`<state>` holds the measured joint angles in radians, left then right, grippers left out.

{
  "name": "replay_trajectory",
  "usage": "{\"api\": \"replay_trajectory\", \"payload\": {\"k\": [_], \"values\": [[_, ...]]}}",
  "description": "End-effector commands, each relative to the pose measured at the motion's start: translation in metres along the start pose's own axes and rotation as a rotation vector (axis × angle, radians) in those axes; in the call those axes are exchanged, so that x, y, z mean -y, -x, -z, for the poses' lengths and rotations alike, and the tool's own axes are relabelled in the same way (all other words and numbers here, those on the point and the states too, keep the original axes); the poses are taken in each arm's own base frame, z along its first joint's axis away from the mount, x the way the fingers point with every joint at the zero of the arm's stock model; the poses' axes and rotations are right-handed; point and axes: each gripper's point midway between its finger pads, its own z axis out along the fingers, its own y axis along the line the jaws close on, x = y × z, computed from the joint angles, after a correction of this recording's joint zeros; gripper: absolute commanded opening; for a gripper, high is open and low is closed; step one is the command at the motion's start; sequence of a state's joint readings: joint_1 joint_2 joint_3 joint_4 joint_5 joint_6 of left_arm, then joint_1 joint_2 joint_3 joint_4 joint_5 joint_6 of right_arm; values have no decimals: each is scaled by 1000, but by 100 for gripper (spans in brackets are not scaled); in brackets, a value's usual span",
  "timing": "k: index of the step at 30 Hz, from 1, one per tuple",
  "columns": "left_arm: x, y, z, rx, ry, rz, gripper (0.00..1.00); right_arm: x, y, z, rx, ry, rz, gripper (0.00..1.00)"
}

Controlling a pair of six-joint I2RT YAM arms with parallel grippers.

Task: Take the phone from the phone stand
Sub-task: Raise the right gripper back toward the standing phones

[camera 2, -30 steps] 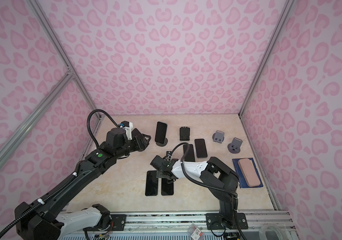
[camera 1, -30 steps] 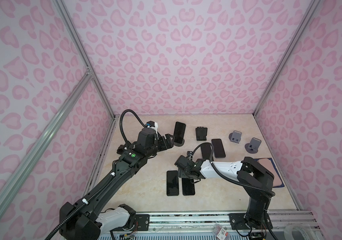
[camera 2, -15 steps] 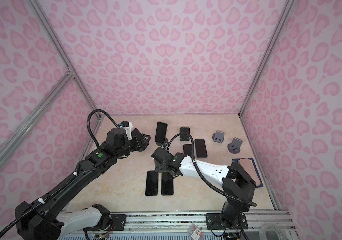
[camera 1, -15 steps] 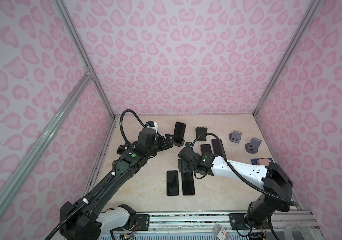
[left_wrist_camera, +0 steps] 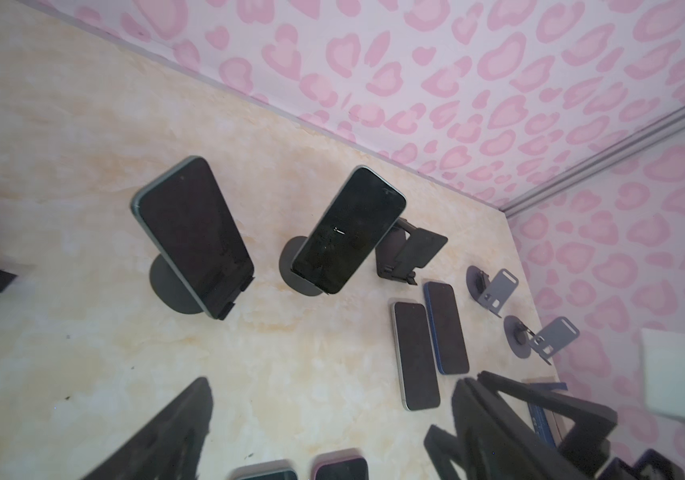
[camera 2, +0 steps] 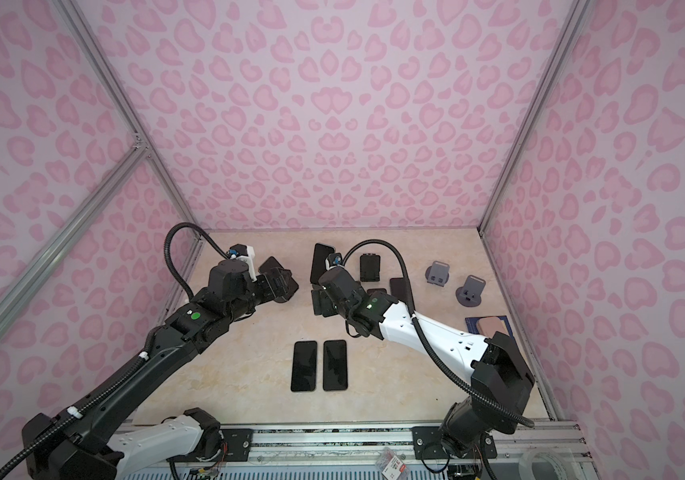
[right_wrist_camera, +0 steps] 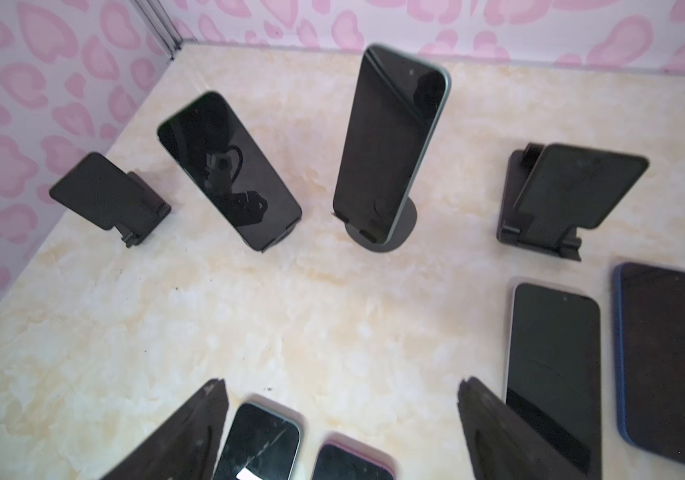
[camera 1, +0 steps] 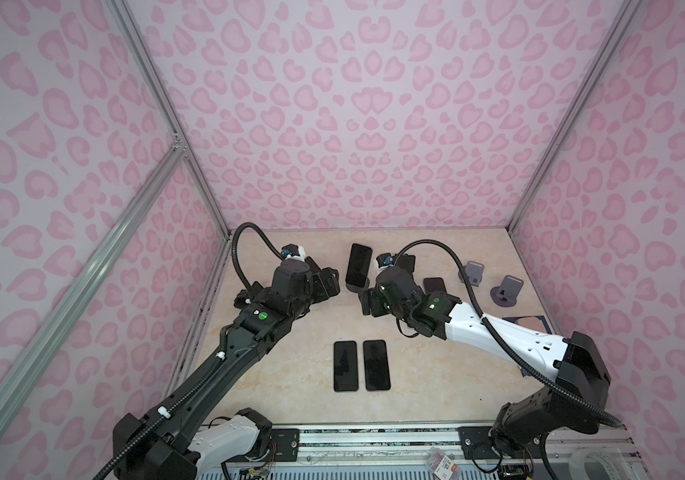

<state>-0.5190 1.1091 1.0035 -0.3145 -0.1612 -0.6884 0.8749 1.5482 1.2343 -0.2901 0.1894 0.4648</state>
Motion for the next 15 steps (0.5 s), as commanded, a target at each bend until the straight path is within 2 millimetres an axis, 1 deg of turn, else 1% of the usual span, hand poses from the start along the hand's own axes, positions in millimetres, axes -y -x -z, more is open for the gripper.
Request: {"api": "replay_trajectory", "payload": {"k": [1, 2, 3, 8, 11, 12, 15], "values": [[-26, 21, 15, 137, 129, 46, 95, -22, 31, -1, 103, 105, 74, 94], [-32, 26, 19, 168, 156, 59, 95, -21, 35, -3, 111, 101, 94, 96], [-39, 31, 24, 199, 185, 68, 96, -25, 38, -6, 110, 123, 126, 98], [-64, 49, 46, 326, 291, 106, 99, -54, 36, -22, 34, 309, 333, 98], [-78, 57, 55, 388, 342, 125, 100, -65, 32, -39, 2, 376, 421, 98], [-81, 60, 57, 402, 353, 130, 100, -70, 37, -45, -2, 398, 437, 98], [-87, 63, 59, 418, 375, 134, 99, -80, 37, -63, -41, 449, 484, 98]]}}
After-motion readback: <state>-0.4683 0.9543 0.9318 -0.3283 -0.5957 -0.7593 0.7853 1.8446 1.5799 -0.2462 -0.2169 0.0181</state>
